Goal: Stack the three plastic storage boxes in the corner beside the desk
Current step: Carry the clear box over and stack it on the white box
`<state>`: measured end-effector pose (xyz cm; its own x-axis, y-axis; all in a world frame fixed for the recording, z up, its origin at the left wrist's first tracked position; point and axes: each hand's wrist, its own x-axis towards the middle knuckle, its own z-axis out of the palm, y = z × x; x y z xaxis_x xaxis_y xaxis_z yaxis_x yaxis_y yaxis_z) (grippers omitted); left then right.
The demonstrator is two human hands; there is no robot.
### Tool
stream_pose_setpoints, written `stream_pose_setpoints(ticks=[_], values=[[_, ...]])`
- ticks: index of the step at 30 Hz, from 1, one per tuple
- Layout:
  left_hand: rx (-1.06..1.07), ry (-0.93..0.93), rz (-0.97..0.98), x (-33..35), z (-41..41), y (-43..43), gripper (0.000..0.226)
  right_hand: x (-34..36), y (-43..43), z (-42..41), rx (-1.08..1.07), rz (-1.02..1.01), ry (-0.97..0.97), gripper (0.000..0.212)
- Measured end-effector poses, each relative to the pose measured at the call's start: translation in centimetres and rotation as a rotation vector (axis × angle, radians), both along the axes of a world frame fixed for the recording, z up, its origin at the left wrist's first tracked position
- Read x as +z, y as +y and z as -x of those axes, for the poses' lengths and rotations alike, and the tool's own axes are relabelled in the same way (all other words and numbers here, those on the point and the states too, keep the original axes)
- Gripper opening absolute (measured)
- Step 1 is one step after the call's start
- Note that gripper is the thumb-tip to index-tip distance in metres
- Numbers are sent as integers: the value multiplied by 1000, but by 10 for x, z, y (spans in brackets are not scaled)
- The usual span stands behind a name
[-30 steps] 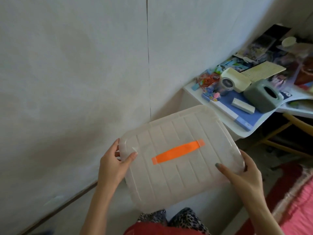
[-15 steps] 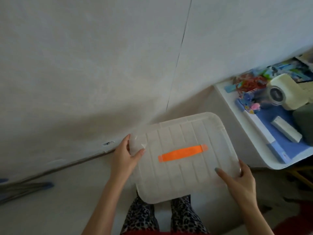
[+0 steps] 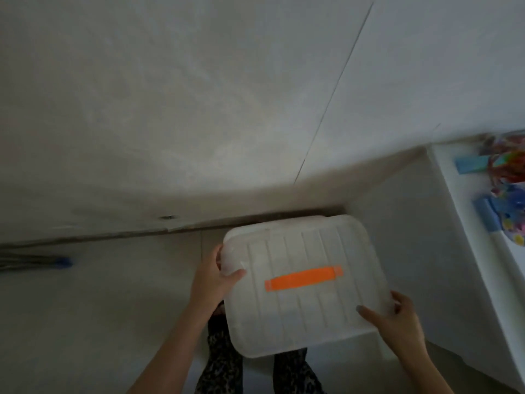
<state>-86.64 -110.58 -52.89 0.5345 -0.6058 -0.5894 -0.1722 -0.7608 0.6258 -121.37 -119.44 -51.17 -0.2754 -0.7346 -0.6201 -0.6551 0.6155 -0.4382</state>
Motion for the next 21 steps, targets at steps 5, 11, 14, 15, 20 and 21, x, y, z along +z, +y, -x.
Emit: stream_pose_setpoints(ticks=[5, 11, 14, 15, 20, 21], values=[[-39, 17, -78, -51, 3, -10, 85, -65, -29, 3, 23, -78, -34, 88], [-62, 97, -99, -90, -1, -25, 91, -118, -45, 4, 112, -136, 7, 99], [-45, 81, -112, -114, -4, -35, 86, -144, -51, 5, 150, -152, 17, 99], [-37, 79, -113, -124, -4, -37, 84, -154, -53, 6, 164, -158, 21, 98], [-84, 60, -156, -166, -1, -47, 79, -194, -61, 7, 188, -178, 45, 98], [-86, 62, -161, -175, 0, -49, 78, -201, -63, 8, 187, -180, 45, 98]])
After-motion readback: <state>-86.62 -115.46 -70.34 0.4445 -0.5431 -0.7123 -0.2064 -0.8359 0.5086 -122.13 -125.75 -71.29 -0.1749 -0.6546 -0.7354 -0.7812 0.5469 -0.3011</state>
